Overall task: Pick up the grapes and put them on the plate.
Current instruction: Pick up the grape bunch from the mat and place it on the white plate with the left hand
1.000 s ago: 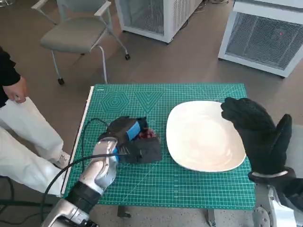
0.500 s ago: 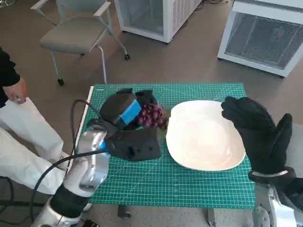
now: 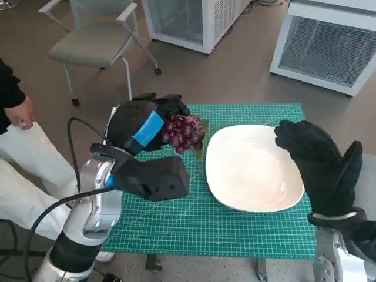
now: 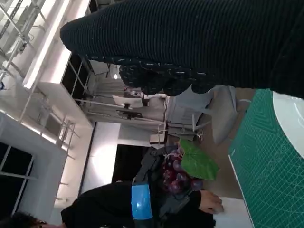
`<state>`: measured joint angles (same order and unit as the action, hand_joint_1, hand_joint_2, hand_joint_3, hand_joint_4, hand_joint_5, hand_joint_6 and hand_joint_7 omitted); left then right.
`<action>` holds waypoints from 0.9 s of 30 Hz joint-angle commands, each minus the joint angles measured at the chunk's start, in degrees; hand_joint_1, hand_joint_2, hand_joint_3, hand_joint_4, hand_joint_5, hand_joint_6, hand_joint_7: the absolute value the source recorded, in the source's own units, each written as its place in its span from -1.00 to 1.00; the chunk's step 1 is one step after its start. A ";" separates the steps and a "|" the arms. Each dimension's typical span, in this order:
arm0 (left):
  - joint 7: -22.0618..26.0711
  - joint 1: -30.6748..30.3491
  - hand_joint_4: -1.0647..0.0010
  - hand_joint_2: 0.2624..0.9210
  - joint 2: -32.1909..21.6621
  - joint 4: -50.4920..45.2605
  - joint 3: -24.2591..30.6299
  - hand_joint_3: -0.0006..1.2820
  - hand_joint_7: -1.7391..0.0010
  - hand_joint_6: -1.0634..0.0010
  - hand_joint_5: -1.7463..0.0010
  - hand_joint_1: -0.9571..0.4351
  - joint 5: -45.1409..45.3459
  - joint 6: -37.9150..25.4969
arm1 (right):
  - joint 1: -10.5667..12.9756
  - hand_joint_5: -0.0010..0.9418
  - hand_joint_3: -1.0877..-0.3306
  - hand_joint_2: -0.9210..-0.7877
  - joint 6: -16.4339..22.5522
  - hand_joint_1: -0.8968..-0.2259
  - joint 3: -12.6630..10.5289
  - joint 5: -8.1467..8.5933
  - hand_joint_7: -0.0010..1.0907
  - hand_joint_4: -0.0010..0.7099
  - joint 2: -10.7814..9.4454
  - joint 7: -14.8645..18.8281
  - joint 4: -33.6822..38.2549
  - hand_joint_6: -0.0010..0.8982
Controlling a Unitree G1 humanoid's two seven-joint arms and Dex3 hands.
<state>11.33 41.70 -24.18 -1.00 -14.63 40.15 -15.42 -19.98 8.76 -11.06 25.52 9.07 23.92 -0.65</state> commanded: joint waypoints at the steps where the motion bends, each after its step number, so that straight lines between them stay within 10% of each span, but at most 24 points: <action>1: 0.74 1.81 -0.43 0.98 1.06 1.65 -0.73 -0.97 -0.20 -0.32 -0.30 0.38 -0.04 0.22 | 0.57 0.60 0.20 -1.00 -0.20 0.54 0.06 -0.41 0.84 0.15 -0.06 -0.19 0.71 -0.57; 27: 5.02 20.45 -0.34 0.99 14.96 25.39 -7.62 -0.94 -0.19 -0.28 -0.40 0.38 -7.56 11.32 | 3.00 0.59 0.21 -1.00 -1.38 0.55 -1.85 0.46 0.83 0.17 0.17 -1.41 -2.78 -0.54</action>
<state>16.63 59.68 -10.12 21.56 -21.47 33.08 -6.14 -18.83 8.51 -12.55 25.74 8.93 23.30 -3.08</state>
